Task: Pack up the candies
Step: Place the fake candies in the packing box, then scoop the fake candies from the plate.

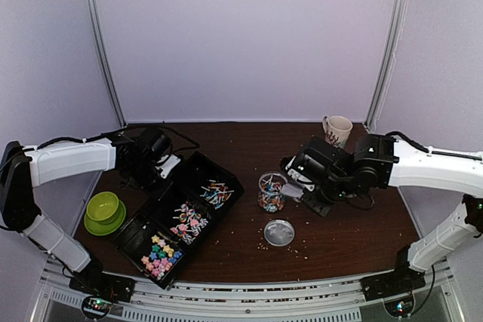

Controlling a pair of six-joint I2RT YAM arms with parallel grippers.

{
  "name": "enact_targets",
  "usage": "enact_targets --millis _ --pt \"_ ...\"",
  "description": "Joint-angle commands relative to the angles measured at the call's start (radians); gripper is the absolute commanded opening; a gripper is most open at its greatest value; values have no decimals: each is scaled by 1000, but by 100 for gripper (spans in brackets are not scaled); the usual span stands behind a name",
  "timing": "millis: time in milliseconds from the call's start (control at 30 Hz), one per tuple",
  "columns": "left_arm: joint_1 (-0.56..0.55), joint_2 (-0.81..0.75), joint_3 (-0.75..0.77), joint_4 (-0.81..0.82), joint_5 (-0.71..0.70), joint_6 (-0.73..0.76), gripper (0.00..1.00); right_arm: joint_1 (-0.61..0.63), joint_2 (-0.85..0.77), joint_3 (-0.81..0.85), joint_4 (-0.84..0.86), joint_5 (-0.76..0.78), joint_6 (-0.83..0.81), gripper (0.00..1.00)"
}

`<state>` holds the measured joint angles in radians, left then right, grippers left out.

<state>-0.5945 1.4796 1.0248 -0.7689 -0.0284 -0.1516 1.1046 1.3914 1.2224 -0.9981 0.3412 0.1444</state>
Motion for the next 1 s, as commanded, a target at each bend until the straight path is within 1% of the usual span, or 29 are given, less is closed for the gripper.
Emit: enact_targets --millis 0,267,467,600,967 --pt "10 -39 50 54 24 -19 0 5 28 65 -68 27 -26 0" --pt "10 -38 49 54 26 -21 0 6 80 181 -135 81 -70 0" --pt "10 -38 49 54 28 -19 0 22 57 192 -67 82 -135 0" --pt "10 -32 50 54 34 -19 0 71 53 211 -29 79 -213 0" --pt "10 -12 50 50 30 -19 0 161 216 382 -63 115 -339 0"
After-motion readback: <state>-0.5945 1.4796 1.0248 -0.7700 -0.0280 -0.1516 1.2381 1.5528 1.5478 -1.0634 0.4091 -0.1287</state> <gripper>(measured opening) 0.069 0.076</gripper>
